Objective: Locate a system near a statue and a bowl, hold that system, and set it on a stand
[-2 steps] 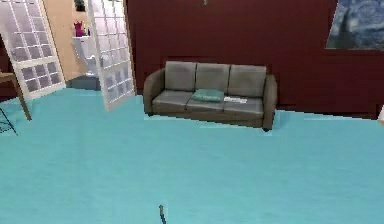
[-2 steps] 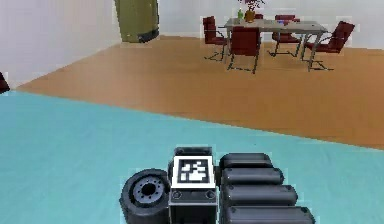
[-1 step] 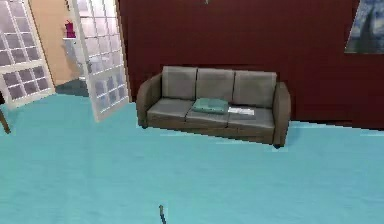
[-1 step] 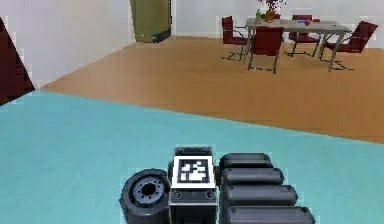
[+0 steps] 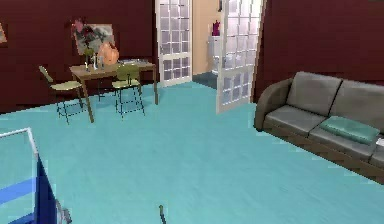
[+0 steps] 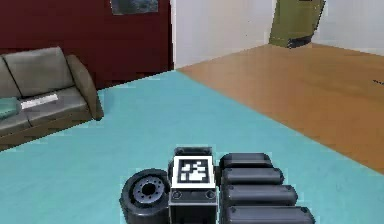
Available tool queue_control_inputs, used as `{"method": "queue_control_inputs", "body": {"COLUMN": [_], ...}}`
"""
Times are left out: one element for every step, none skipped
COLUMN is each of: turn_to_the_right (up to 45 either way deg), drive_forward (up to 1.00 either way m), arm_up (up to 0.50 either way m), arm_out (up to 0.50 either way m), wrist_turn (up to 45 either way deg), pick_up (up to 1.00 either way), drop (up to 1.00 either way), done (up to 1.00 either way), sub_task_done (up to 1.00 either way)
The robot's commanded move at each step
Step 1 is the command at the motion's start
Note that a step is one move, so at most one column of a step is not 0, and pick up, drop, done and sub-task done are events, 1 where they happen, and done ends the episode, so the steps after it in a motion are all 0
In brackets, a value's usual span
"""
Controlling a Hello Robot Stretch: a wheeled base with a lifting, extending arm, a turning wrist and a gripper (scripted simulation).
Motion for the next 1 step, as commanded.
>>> {"method": "queue_control_inputs", "body": {"turn_to_the_right": [0.0], "drive_forward": [0.65], "arm_up": [0.00], "arm_out": [0.00], "wrist_turn": [0.0], "pick_up": [0.00], "drop": [0.00], "done": [0.00], "sub_task_done": [0.00]}}
